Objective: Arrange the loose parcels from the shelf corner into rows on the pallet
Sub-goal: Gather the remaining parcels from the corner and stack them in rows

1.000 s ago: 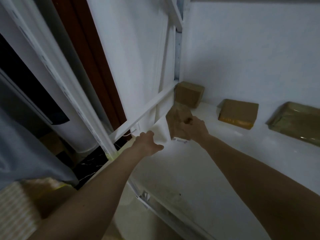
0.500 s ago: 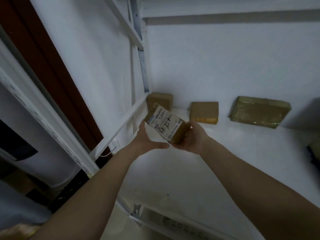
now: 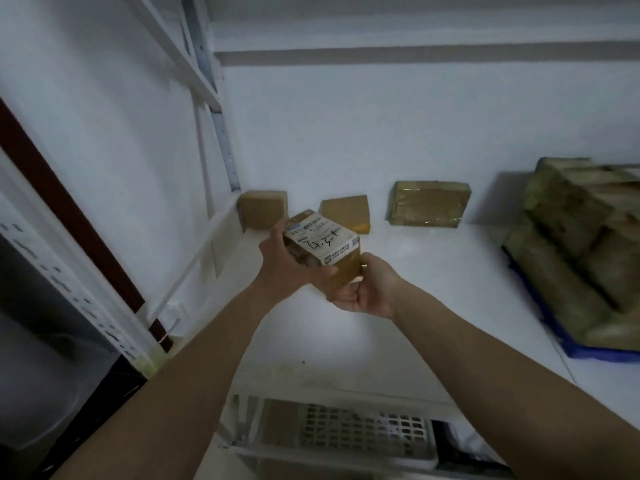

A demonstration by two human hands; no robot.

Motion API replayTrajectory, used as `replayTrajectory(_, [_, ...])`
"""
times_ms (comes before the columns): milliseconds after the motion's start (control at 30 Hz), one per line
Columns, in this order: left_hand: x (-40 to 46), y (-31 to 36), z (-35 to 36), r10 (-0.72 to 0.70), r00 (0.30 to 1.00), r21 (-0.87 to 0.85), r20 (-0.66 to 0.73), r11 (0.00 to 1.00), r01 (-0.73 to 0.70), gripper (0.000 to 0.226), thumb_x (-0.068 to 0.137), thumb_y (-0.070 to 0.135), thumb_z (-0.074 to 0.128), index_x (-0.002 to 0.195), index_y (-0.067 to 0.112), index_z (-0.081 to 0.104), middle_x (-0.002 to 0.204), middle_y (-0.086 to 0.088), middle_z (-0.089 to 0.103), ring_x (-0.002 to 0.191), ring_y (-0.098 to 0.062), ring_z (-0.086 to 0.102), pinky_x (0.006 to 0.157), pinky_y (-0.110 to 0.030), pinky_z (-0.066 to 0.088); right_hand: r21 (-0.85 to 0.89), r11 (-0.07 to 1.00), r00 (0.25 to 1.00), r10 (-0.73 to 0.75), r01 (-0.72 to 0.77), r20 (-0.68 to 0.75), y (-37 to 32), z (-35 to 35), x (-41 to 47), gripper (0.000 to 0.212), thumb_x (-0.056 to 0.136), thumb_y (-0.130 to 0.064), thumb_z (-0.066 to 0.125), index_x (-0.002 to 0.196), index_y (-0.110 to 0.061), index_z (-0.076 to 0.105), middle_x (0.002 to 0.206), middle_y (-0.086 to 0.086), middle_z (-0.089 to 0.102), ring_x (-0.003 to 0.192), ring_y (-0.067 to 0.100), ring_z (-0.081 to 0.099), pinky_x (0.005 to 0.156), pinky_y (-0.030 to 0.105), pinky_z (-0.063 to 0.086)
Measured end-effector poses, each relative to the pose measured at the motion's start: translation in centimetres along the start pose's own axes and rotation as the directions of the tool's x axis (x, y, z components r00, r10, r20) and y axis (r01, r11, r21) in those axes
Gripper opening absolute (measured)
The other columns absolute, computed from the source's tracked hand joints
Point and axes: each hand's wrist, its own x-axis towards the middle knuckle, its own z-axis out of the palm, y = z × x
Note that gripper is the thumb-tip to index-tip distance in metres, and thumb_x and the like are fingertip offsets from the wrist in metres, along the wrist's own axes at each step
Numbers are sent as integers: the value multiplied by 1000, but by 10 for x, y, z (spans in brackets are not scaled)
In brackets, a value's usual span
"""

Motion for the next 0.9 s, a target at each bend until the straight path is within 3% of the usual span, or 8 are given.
replayTrajectory(67, [-3,4,8,-5,997,54,71,999,1,132,34,52,86,145,18,22,144,-6,36,133,-20,37,106,-34,42,-389,911,933,-249,135,-259,-1,-13,-7,33,99,-26,32,114,-6,53,112,19,61,91,29,60,77,38,52])
replayTrajectory(167, [-9,16,22,-25,988,109,151,994,9,137,35,51,85,149,22,15,145,-6,26,138,-22,27,112,-44,33,-613,720,796,-559,326,-233,-16,-28,-27,44,100,-35,34,119,-3,57,112,12,63,92,22,56,87,40,48])
replayTrajectory(300, [-7,46,42,-8,969,60,246,998,-7,140,40,41,90,151,26,8,146,-6,25,137,-20,30,110,-43,37,-650,673,870,-492,354,-35,-38,-38,-61,37,97,-41,46,105,-10,65,102,9,70,87,21,65,82,38,53])
replayTrajectory(467, [0,82,62,20,924,-122,383,992,30,134,62,15,90,152,23,-9,149,6,33,133,-10,37,107,-32,37,-628,683,884,-467,374,18,-61,-67,-87,23,96,-31,52,114,-19,61,106,1,70,94,18,66,83,38,55])
replayTrajectory(600, [6,113,93,107,902,-163,418,986,-41,93,67,4,85,141,15,31,132,3,56,120,-11,55,101,-31,47,-630,644,847,-530,434,42,-80,-86,-106,10,95,-25,52,94,-29,62,98,-7,70,92,13,66,81,35,55])
replayTrajectory(733, [11,148,136,165,859,-201,484,977,-74,86,75,2,78,145,17,29,135,0,55,124,-15,53,105,-34,43,-696,583,810,-587,420,-3,-104,-119,-123,11,95,-21,53,98,-22,63,103,1,70,97,21,66,89,42,54])
replayTrajectory(833, [14,179,171,222,834,-184,506,972,-147,78,80,2,73,145,19,33,132,4,55,115,-8,55,90,-13,46,-731,531,770,-637,429,-10,-124,-154,-139,10,91,-19,60,82,-21,60,98,3,70,94,21,66,89,41,53])
replayTrajectory(900, [17,201,194,263,825,-163,500,964,-209,74,81,4,73,143,19,37,120,12,56,98,7,55,73,1,43,-733,507,748,-663,454,4,-137,-179,-150,8,87,-19,67,81,-20,63,97,2,72,89,12,68,85,27,55])
